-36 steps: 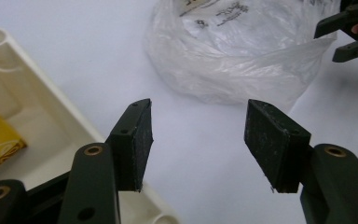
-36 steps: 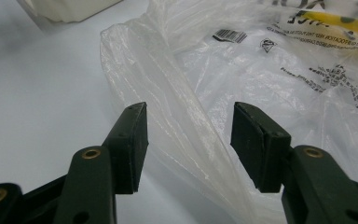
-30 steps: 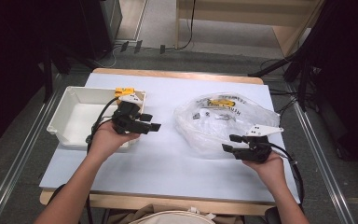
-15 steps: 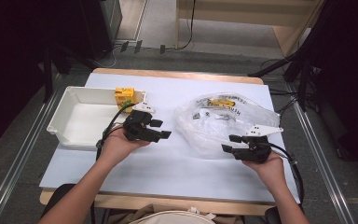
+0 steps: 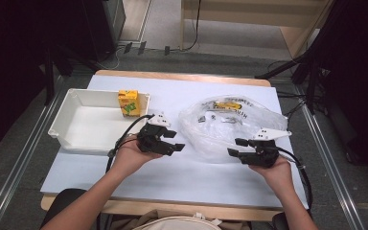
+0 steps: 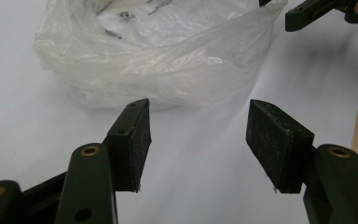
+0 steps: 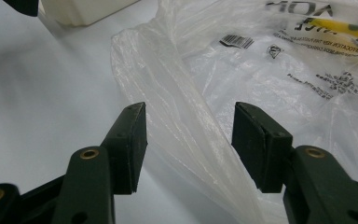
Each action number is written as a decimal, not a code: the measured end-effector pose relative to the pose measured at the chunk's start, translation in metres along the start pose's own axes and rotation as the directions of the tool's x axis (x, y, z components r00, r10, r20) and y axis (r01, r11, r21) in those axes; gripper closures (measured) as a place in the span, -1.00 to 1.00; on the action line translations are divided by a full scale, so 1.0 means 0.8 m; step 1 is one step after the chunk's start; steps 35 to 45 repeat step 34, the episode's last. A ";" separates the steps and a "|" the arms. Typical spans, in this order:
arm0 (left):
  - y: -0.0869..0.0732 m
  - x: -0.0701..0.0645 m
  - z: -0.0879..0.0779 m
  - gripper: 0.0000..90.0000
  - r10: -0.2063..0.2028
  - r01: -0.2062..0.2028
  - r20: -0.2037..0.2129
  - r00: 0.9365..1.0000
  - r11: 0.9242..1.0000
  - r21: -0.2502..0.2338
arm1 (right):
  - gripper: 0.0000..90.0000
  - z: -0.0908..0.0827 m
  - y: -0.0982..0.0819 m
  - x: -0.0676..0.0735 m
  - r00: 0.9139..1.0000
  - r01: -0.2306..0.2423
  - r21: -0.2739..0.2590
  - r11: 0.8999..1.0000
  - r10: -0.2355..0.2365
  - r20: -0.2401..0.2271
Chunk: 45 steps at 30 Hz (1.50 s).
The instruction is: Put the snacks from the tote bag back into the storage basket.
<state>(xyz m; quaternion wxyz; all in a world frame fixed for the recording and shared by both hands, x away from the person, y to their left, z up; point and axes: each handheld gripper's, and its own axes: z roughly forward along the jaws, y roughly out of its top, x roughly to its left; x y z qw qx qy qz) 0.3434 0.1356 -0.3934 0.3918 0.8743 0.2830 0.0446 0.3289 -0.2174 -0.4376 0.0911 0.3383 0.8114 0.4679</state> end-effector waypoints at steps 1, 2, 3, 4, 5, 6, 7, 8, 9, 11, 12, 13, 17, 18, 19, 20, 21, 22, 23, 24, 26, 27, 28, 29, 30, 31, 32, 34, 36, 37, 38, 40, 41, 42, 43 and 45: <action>-0.001 -0.001 0.002 -0.09 0.002 -0.002 0.004 1.000 1.000 -0.001 | 0.03 0.000 0.000 0.000 1.000 0.002 0.000 1.000 -0.002 -0.003; -0.001 -0.003 0.005 -0.09 0.008 -0.008 0.005 1.000 1.000 0.007 | 0.03 0.001 0.000 0.000 1.000 0.006 0.003 1.000 -0.006 -0.004; -0.002 -0.004 0.007 -0.09 0.019 -0.019 0.005 1.000 1.000 0.018 | 0.03 0.001 0.000 0.000 1.000 0.006 0.003 1.000 -0.006 -0.004; -0.003 -0.006 0.010 -0.09 0.020 -0.020 0.005 1.000 1.000 0.013 | 0.03 0.001 0.000 0.000 1.000 0.006 0.004 1.000 -0.006 -0.005; -0.003 -0.007 0.012 -0.08 0.022 -0.022 0.010 1.000 1.000 0.010 | 0.03 0.001 0.000 0.001 1.000 0.004 0.003 1.000 -0.004 -0.004; -0.004 -0.008 0.014 -0.08 0.018 -0.018 0.017 1.000 1.000 0.011 | 0.03 0.001 0.000 0.001 1.000 0.004 0.003 1.000 -0.004 -0.006; -0.005 -0.008 0.016 -0.08 0.018 -0.018 0.020 1.000 1.000 0.012 | 0.03 0.001 0.000 0.001 1.000 0.006 0.004 1.000 -0.006 -0.006; -0.006 -0.009 0.018 -0.08 0.020 -0.020 0.020 1.000 1.000 0.012 | 0.03 0.002 0.000 0.001 1.000 0.008 0.004 1.000 -0.008 -0.006; -0.006 -0.009 0.020 -0.08 0.021 -0.021 0.021 1.000 1.000 0.016 | 0.03 0.002 0.000 0.001 1.000 0.008 0.004 1.000 -0.008 -0.006; -0.008 -0.010 0.022 -0.08 0.017 -0.017 0.027 0.999 1.000 0.001 | 0.03 0.002 0.000 0.001 1.000 0.007 0.007 1.000 -0.007 -0.007; -0.009 -0.010 0.023 -0.08 0.018 -0.018 0.031 0.999 1.000 -0.006 | 0.03 0.002 0.000 0.001 1.000 0.008 0.006 1.000 -0.008 -0.008; -0.010 -0.010 0.024 -0.09 0.013 -0.013 0.037 0.999 1.000 -0.011 | 0.03 0.002 0.000 0.001 1.000 0.009 0.009 1.000 -0.009 -0.009; -0.010 -0.009 0.030 -0.10 0.026 -0.026 0.034 0.999 1.000 -0.017 | 0.03 0.003 -0.001 0.002 1.000 0.018 0.011 1.000 -0.018 -0.012; -0.011 -0.010 0.033 -0.11 0.024 -0.024 0.036 0.999 1.000 -0.017 | 0.03 0.004 -0.001 0.002 1.000 0.017 0.014 1.000 -0.017 -0.014; -0.011 -0.010 0.035 -0.11 0.030 -0.030 0.041 0.999 1.000 -0.003 | 0.03 0.004 -0.001 0.002 1.000 0.017 0.014 1.000 -0.017 -0.014; -0.012 -0.011 0.037 -0.12 0.033 -0.033 0.040 0.999 0.999 0.001 | 0.03 0.004 -0.001 0.002 1.000 0.019 0.017 1.000 -0.019 -0.014; -0.012 -0.012 0.039 -0.12 0.046 -0.047 0.037 0.998 0.999 0.010 | 0.03 0.004 -0.001 0.002 1.000 0.018 0.018 1.000 -0.018 -0.014; -0.013 -0.014 0.040 -0.12 0.056 -0.056 0.038 0.998 0.998 0.017 | 0.03 0.004 -0.001 0.002 1.000 0.017 0.019 1.000 -0.017 -0.014; -0.013 -0.016 0.041 -0.12 0.059 -0.060 0.036 0.998 0.998 0.016 | 0.03 0.004 -0.001 0.002 1.000 0.017 0.020 1.000 -0.017 -0.014; -0.014 -0.017 0.042 -0.12 0.065 -0.066 0.036 0.997 0.998 0.016 | 0.03 0.004 -0.001 0.002 1.000 0.018 0.020 1.000 -0.018 -0.015; -0.014 -0.018 0.043 -0.12 0.055 -0.056 0.048 0.997 0.998 0.017 | 0.03 0.004 -0.001 0.002 1.000 0.023 0.019 1.000 -0.023 -0.015; -0.015 -0.019 0.043 -0.12 0.053 -0.053 0.050 0.997 0.998 0.016 | 0.03 0.004 -0.001 0.002 1.000 0.025 0.020 0.999 -0.024 -0.015; -0.015 -0.019 0.044 -0.12 0.057 -0.058 0.053 0.997 0.998 0.018 | 0.03 0.004 -0.001 0.002 1.000 0.025 0.021 0.999 -0.025 -0.015; -0.016 -0.019 0.044 -0.12 0.059 -0.061 0.054 0.997 0.998 0.023 | 0.03 0.004 -0.001 0.002 1.000 0.026 0.022 0.999 -0.026 -0.015; -0.016 -0.020 0.045 -0.13 0.060 -0.061 0.053 0.997 0.998 0.025 | 0.03 0.004 -0.001 0.002 1.000 0.027 0.023 0.999 -0.026 -0.014; -0.016 -0.019 0.046 -0.13 0.064 -0.066 0.053 0.997 0.997 0.030 | 0.03 0.004 -0.001 0.002 1.000 0.027 0.023 0.999 -0.027 -0.014; -0.016 -0.019 0.047 -0.14 0.062 -0.064 0.056 0.996 0.997 0.033 | 0.03 0.004 -0.001 0.002 1.000 0.028 0.022 0.999 -0.027 -0.016; -0.017 -0.018 0.048 -0.14 0.061 -0.063 0.054 0.997 0.997 0.041 | 0.03 0.005 -0.001 0.002 0.999 0.028 0.023 0.999 -0.028 -0.015; -0.017 -0.018 0.048 -0.14 0.061 -0.063 0.054 0.997 0.997 0.041 | 0.03 0.005 -0.001 0.002 0.999 0.028 0.023 0.999 -0.028 -0.015; -0.017 -0.018 0.048 -0.14 0.061 -0.063 0.054 0.997 0.997 0.041 | 0.03 0.005 -0.001 0.002 0.999 0.028 0.023 0.999 -0.028 -0.015; -0.017 -0.018 0.048 -0.14 0.061 -0.063 0.054 0.997 0.997 0.041 | 0.03 0.005 -0.001 0.002 0.999 0.028 0.023 0.999 -0.028 -0.015; -0.017 -0.018 0.048 -0.14 0.061 -0.063 0.054 0.997 0.997 0.041 | 0.03 0.005 -0.001 0.002 0.999 0.028 0.023 0.999 -0.028 -0.015; -0.017 -0.018 0.048 -0.14 0.061 -0.063 0.054 0.997 0.997 0.041 | 0.03 0.005 -0.001 0.002 0.999 0.028 0.023 0.999 -0.028 -0.015; -0.017 -0.018 0.048 -0.14 0.061 -0.063 0.054 0.997 0.997 0.041 | 0.03 0.005 -0.001 0.002 0.999 0.028 0.023 0.999 -0.028 -0.015; -0.017 -0.018 0.048 -0.14 0.061 -0.063 0.054 0.997 0.997 0.041 | 0.03 0.005 -0.001 0.002 0.999 0.028 0.023 0.999 -0.028 -0.015; -0.017 -0.018 0.048 -0.14 0.061 -0.063 0.054 0.997 0.997 0.041 | 0.03 0.005 -0.001 0.002 0.999 0.028 0.023 0.999 -0.028 -0.015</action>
